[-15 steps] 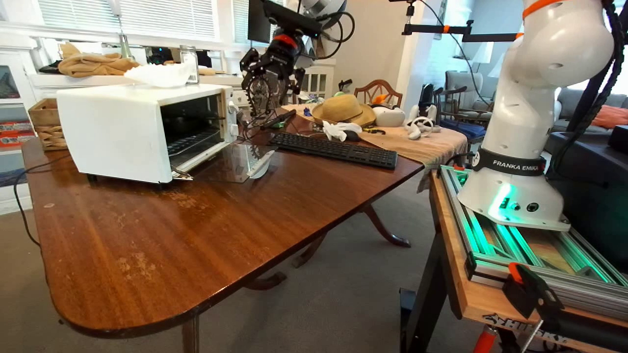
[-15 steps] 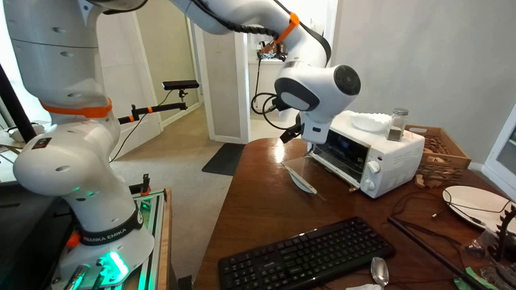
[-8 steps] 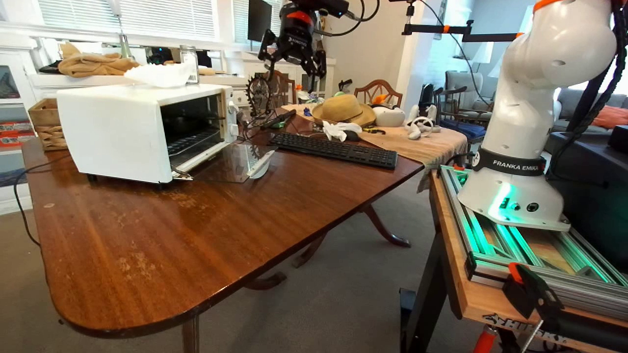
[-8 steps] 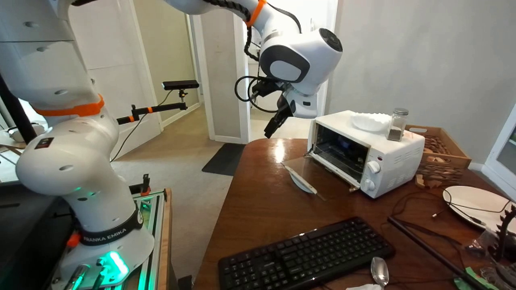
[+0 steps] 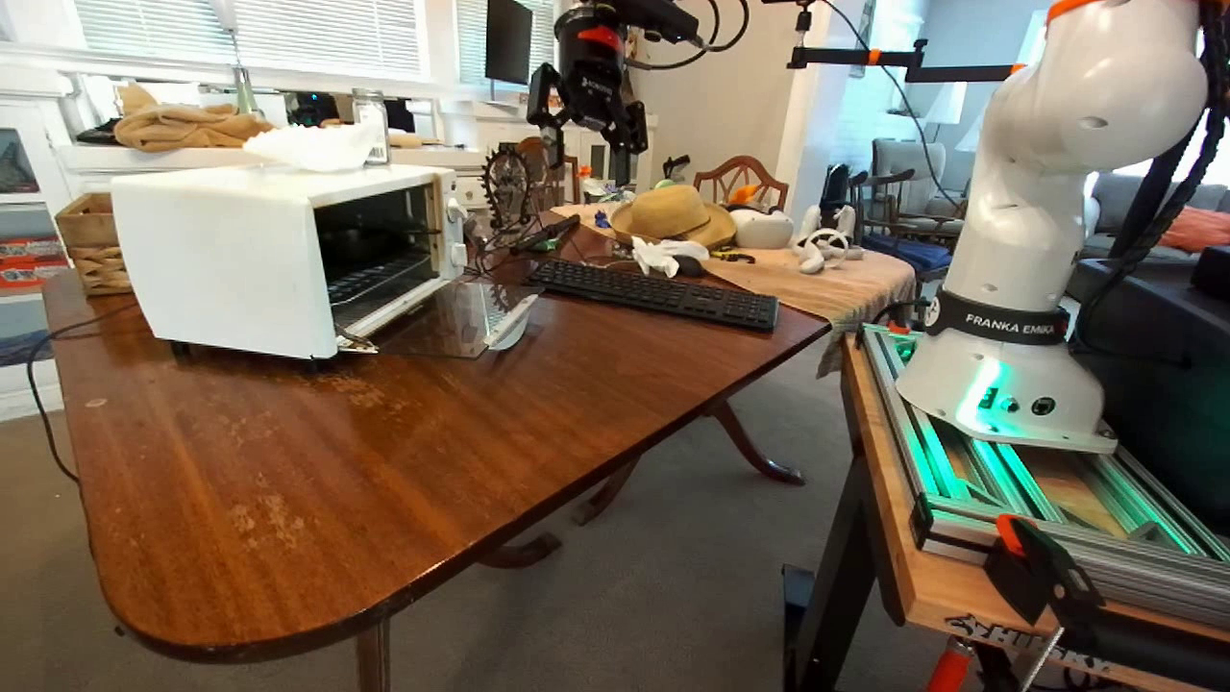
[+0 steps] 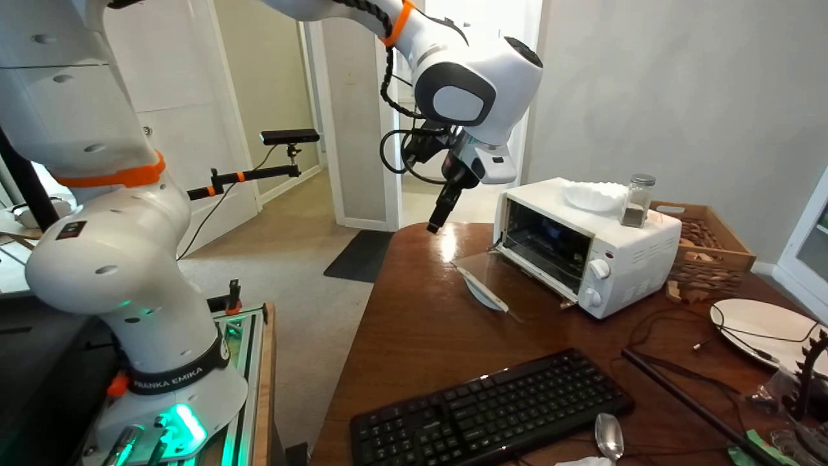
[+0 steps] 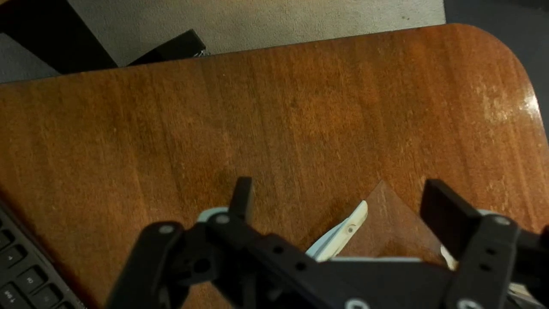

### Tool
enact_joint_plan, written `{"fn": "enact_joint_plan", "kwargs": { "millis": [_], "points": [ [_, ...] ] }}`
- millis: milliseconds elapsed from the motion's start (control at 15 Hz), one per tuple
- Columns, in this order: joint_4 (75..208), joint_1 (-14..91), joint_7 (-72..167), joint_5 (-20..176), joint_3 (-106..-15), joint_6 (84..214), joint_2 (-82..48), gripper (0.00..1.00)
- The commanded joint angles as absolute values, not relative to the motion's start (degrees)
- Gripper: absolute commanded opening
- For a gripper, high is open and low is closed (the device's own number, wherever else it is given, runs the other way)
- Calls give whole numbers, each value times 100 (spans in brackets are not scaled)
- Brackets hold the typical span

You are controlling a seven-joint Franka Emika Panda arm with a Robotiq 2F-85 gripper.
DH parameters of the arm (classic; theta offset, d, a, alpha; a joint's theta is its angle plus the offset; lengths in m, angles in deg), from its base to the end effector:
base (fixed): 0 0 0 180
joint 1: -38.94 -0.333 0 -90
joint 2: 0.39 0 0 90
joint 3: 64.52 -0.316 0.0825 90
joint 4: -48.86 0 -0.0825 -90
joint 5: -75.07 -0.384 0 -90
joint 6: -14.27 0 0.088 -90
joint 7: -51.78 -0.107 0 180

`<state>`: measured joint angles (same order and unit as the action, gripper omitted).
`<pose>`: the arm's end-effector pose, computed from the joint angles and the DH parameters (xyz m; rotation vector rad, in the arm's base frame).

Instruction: Open the oven then pull out the tray

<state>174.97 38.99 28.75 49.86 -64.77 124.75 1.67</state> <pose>0.4995 0.0313 0.3859 -2.6475 0.8249 0.4326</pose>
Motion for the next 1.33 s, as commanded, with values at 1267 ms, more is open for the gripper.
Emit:
{"fn": "enact_joint_plan", "kwargs": {
  "millis": [1267],
  "points": [
    [19029, 3231, 1240, 1506, -7368, 19269, -520, 100]
  ]
}}
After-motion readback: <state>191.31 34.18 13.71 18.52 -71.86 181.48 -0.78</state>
